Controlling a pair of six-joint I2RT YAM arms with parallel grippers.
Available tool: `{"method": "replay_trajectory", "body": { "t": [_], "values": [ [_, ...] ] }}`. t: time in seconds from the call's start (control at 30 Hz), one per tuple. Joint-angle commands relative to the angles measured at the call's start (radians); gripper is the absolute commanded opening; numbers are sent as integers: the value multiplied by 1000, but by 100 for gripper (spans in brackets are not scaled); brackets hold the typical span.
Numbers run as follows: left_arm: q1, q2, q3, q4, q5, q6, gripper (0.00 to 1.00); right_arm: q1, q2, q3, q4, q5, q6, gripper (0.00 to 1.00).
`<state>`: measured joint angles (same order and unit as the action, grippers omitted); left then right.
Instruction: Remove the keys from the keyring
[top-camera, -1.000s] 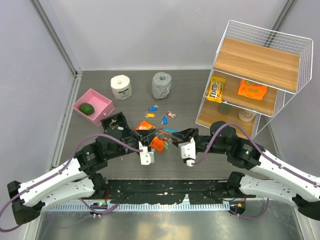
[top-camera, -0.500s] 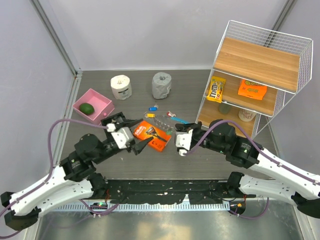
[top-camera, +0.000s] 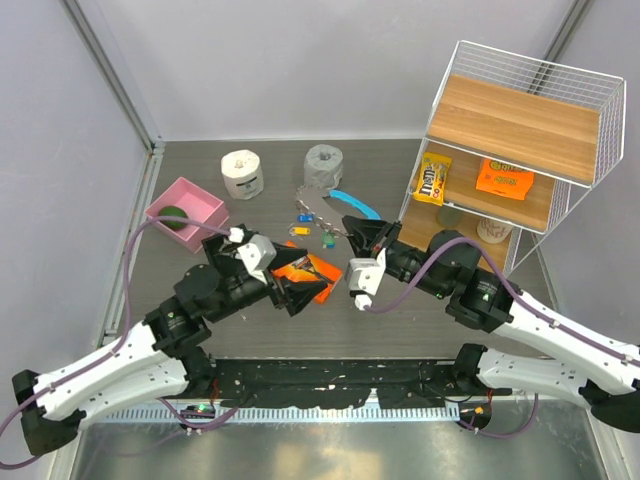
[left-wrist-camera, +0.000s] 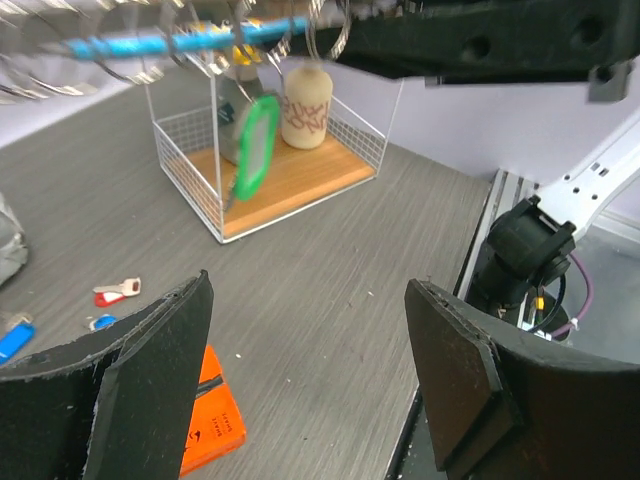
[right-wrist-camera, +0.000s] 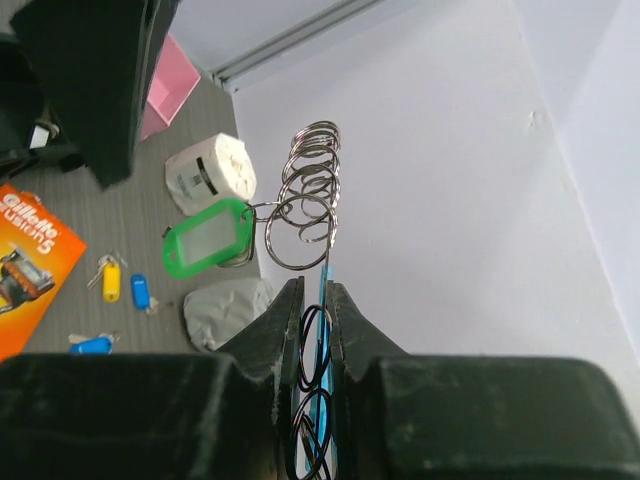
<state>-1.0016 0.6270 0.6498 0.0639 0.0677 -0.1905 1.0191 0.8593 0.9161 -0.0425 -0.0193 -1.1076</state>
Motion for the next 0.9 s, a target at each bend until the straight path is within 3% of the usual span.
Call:
{"method": "replay_trajectory", "body": {
  "t": [0.0, 0.33, 0.5, 0.87],
  "values": [
    [-3, 53, -9, 192, 70, 19, 83, 3, 29, 95, 145, -82, -107, 5],
    [-3, 30, -48, 324, 53, 141, 88, 13, 60, 127, 161, -156, -141, 5],
    [-3, 43, -49, 361, 86, 160, 79, 19, 63, 115, 171, -165, -141, 5],
    [0, 83, -9, 375, 78, 181, 81, 36, 60, 102, 168, -189, -132, 5]
  ]
}}
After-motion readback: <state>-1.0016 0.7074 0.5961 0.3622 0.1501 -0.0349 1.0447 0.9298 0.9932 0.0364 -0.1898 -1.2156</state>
